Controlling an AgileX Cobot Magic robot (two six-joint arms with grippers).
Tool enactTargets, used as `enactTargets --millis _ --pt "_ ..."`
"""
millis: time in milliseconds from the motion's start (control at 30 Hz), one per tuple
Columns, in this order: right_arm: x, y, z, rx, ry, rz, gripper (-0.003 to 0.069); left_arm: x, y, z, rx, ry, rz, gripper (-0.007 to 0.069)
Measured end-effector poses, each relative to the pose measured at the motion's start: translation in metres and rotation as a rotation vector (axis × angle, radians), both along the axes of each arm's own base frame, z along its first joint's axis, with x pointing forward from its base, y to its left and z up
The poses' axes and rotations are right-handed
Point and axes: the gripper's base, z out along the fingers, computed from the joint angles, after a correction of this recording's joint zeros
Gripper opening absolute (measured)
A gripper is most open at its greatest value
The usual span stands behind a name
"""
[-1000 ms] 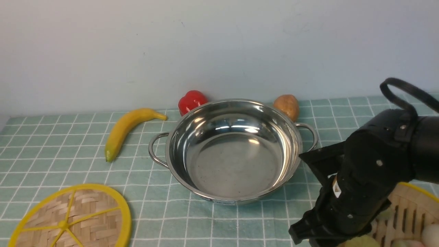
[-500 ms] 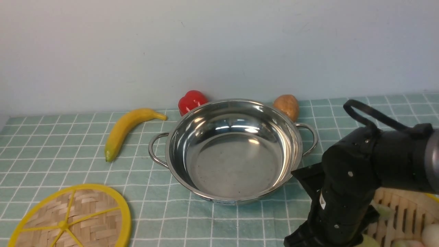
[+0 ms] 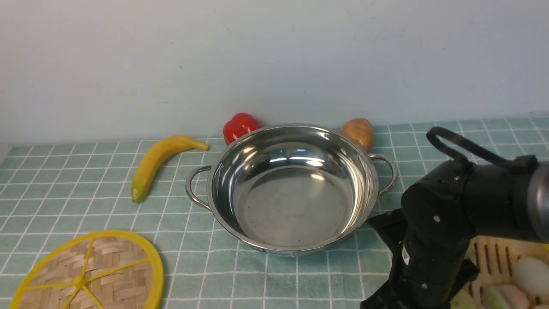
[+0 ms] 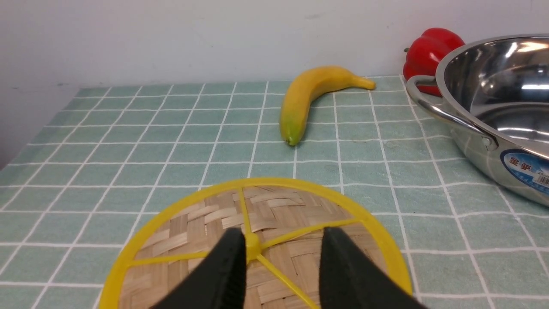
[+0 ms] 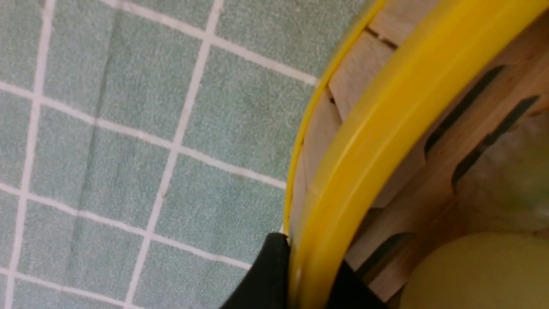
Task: Place the steamer in the pot on the blue tablecloth, and put the lid on the steamer.
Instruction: 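Reach for and grasp the rim of the bamboo steamer holding the buns with the right gripper, then place the bamboo steamer basket of food into the steel pot with the right gripper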
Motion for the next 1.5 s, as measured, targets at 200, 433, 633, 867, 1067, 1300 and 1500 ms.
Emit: enactTargets --millis 200,433,633,867,1067,1300,1500 --pt "0.0 -0.003 0.0 -0.029 -0.003 0.0 0.005 0.0 0.0 0.0 0.0 0.0 0.0 0.0243" --pt "-0.001 -0.015 0.032 -0.1 -0.069 0.019 0.005 0.0 0.0 0.0 0.0 0.0 0.0 0.0243" --pt "0.008 -0.008 0.079 -0.038 -0.155 0.086 0.005 0.0 0.0 0.0 0.0 0.0 0.0 0.0243" --pt "0.03 0.012 0.133 0.079 -0.305 0.195 0.005 0.0 0.0 0.0 0.0 0.0 0.0 0.0243" --pt "0.053 0.039 0.162 0.197 -0.368 0.29 0.005 0.0 0.0 0.0 0.0 0.0 0.0 0.0243" --pt "0.079 0.08 0.169 0.257 -0.424 0.509 0.005 0.0 0.0 0.0 0.0 0.0 0.0 0.0243" --pt "0.085 0.114 0.161 0.225 -0.464 0.674 0.005 0.0 0.0 0.0 0.0 0.0 0.0 0.0243"
